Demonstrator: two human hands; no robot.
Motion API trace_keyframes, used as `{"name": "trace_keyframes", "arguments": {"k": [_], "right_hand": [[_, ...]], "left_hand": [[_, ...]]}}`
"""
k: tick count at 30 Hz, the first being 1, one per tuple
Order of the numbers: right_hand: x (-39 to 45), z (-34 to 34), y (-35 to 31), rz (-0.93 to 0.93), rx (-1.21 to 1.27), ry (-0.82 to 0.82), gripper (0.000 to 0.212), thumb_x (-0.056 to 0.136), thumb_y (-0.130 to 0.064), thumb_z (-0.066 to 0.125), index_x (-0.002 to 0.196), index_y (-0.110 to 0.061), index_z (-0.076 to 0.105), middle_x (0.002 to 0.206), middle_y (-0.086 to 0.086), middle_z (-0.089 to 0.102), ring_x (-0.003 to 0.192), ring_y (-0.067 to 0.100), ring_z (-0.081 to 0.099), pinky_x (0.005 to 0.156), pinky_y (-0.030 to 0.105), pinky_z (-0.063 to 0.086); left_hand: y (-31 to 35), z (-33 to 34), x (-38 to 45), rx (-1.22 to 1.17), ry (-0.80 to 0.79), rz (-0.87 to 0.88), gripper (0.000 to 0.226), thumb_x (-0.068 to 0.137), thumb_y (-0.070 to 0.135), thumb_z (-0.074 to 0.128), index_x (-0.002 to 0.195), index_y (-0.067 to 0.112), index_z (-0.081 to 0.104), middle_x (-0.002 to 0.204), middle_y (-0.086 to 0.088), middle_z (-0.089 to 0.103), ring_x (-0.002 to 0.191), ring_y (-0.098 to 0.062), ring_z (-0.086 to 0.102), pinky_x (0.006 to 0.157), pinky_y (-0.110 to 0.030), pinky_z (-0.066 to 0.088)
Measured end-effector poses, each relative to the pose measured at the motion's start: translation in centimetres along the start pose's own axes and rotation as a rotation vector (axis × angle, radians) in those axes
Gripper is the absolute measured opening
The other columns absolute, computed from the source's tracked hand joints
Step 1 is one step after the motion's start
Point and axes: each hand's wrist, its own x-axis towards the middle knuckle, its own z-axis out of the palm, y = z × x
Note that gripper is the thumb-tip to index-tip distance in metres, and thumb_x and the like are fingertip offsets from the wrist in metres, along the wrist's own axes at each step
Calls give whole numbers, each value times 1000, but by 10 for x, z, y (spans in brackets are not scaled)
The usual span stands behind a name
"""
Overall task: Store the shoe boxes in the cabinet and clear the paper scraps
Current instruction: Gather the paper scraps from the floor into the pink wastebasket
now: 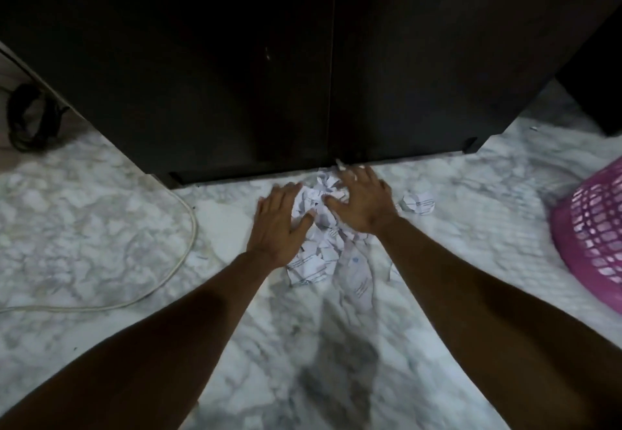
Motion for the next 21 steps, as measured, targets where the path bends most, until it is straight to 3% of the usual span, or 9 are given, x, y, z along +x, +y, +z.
{"name": "trace_keyframes", "arguments": {"k": [3,6,9,12,17,21], "right_hand": [[-20,13,-6,-146,-18,-8,69,96,-65,41,159,-36,37,170,0,29,161,27,12,128,52,8],[-54,19,-5,-223,48,101,69,91,-65,37,150,-32,51,162,-3,44,160,24,19,128,56,4],[-89,6,15,-211,180,299,68,89,-63,51,147,-28,53,157,2,47,156,23,29,127,58,12],[-122,-7,59,-74,287,479,82,83,-65,63,152,-24,47,161,5,40,152,25,33,124,53,25],[-134,14,100,199,273,354,104,78,-83,47,164,-30,22,173,3,21,161,18,11,130,50,11],[-104,30,67,19,184,202,98,85,-84,38,165,-32,19,174,1,19,162,20,7,130,55,6]], "left_hand": [[10,-3,-10,-124,-14,92,57,95,40,46,150,23,43,156,2,45,150,-16,28,126,-44,21],[9,-9,-29,-174,72,165,57,90,36,50,145,22,48,148,2,48,142,-15,39,117,-44,36],[0,-18,-49,-186,145,148,68,88,46,58,149,20,43,155,0,38,145,-17,37,118,-41,37],[-10,-26,-62,-93,66,200,88,83,63,66,156,25,34,165,3,26,153,-15,25,122,-39,30],[-12,-20,-62,21,-65,230,108,75,81,61,161,32,19,171,7,10,159,-14,7,124,-55,23],[4,-7,-52,-6,-82,223,108,75,84,59,160,26,24,168,1,22,156,-18,19,122,-54,27]]}}
